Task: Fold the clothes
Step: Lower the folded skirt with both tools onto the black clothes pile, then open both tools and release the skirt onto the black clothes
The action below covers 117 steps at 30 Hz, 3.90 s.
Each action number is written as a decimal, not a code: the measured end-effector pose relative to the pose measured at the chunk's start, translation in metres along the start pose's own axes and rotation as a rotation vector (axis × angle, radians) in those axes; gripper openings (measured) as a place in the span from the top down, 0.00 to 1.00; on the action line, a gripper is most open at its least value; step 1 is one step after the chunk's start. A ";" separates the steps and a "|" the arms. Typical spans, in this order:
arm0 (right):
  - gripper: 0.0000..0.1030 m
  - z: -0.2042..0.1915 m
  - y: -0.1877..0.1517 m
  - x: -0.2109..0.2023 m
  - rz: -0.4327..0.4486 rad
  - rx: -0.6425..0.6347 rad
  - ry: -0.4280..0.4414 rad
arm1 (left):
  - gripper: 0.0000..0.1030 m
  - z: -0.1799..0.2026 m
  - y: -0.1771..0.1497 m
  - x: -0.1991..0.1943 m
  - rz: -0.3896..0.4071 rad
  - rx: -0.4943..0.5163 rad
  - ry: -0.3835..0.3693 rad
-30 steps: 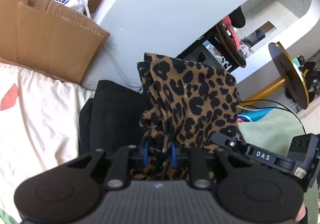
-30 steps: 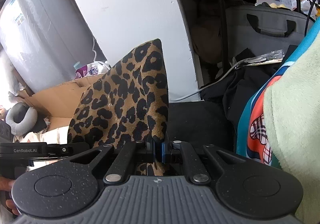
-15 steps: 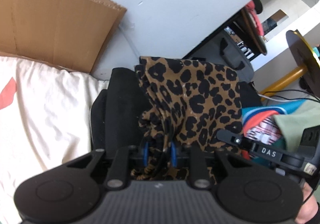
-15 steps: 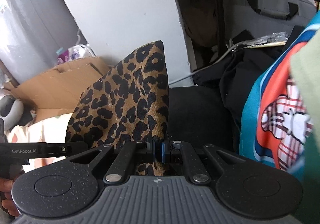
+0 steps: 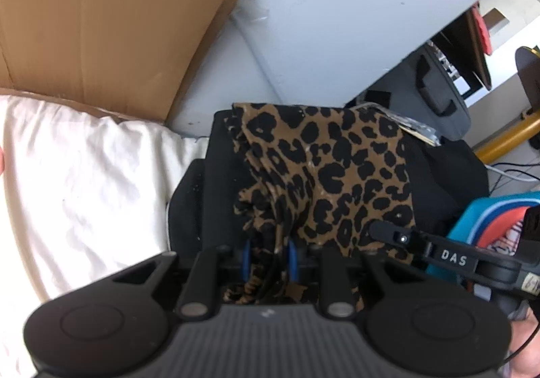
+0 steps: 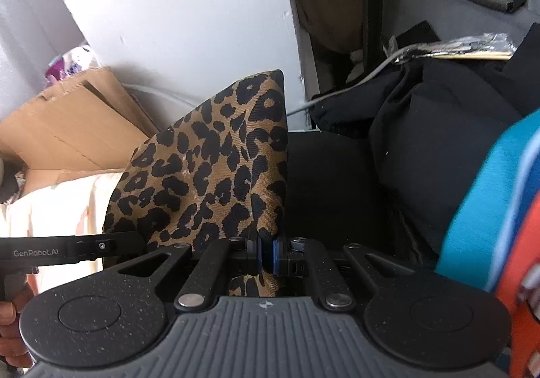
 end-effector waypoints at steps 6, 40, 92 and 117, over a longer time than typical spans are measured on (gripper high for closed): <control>0.96 0.010 0.000 0.016 -0.024 0.014 -0.004 | 0.79 -0.007 0.003 0.007 -0.006 -0.003 0.011; 0.80 -0.005 -0.014 -0.015 0.119 -0.126 0.040 | 0.68 -0.002 0.037 -0.021 0.067 0.184 0.066; 0.64 0.048 -0.153 -0.042 0.062 -0.059 -0.017 | 0.54 0.036 -0.105 -0.036 0.016 0.404 0.072; 0.63 0.028 -0.210 -0.043 0.003 0.105 0.096 | 0.42 0.028 -0.201 -0.029 -0.072 0.247 -0.027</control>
Point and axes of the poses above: each gripper's, at about its wrist camera, not at the fingertips, and x roughly the way its jaws point, z to its right, y to its top, the point moved 8 cm from there along x, roughly the way its jaws point, and after that the axes turned 10 degrees about x, right-handed, at the moved point
